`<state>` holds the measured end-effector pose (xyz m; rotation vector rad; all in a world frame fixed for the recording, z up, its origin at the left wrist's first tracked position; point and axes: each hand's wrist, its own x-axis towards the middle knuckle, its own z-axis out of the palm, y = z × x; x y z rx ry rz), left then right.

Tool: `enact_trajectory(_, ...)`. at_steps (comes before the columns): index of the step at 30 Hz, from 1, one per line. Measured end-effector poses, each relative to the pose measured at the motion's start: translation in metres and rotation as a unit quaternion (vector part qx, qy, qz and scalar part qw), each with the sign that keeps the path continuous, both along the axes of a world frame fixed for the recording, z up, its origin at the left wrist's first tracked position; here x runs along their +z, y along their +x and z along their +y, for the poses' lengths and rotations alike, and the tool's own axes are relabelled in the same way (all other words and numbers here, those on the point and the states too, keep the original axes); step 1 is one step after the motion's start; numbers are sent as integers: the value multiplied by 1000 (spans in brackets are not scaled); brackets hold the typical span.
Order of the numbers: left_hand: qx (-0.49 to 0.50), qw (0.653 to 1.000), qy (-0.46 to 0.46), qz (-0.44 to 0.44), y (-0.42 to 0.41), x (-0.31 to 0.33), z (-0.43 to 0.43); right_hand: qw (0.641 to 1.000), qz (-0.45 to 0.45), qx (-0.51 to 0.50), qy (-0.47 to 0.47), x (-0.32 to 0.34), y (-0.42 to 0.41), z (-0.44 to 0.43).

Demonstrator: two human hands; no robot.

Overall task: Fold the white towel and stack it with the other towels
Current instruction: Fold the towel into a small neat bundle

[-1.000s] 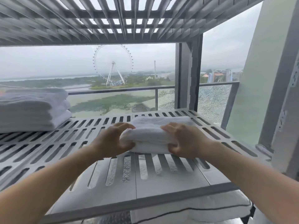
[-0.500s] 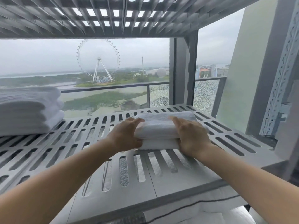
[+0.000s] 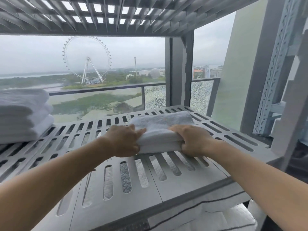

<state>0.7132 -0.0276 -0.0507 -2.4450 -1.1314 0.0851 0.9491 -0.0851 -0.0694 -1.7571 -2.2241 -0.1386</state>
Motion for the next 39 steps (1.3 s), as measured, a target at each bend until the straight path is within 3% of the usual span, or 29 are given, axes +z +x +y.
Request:
enact_trajectory(2, 11, 994, -100, -51, 2, 15, 8, 996, 71, 6, -50, 18, 1, 2)
enact_trajectory(5, -12, 954, -210, -214, 16, 25, 23, 985, 172, -31, -5, 36, 7, 21)
enact_trajectory(8, -9, 928, -230, -294, 31, 20, 36, 983, 152, -102, -4, 40, 13, 48)
enact_trajectory(13, -17, 927, -240, -288, 41, 13, 55, 979, 128, -150, -52, 29, 15, 82)
enact_trajectory(16, -28, 923, -250, -290, 46, 7, 61, 977, 56, -189, -80, 20, 18, 93)
enact_trajectory(20, -43, 932, -247, -261, 44, -5, 63, 977, 106, -186, -20, 23, 22, 95)
enact_trajectory(23, -65, 964, -191, -175, 39, -10, 66, 977, 100, -187, 29, 30, 25, 94)
enact_trajectory(28, -57, 974, -157, -153, 42, -17, 64, 976, 90, -195, -30, 6, 28, 87)
enact_trajectory(32, -24, 970, -187, -155, 44, -13, 62, 978, -14, -208, 11, 17, 27, 79)
enact_trajectory(33, -13, 970, -192, -149, 44, -14, 61, 980, -45, -189, 55, 19, 26, 76)
enact_trajectory(35, 55, 958, -220, -175, 44, -15, 58, 987, -18, -102, 124, 21, 20, 67)
enact_trajectory(37, 171, 931, -236, -218, 46, -15, 52, 990, 49, -1, 130, 25, 9, 54)
enact_trajectory(39, 243, 919, -229, -211, 50, -11, 42, 991, 46, 63, 113, 28, -3, 42)
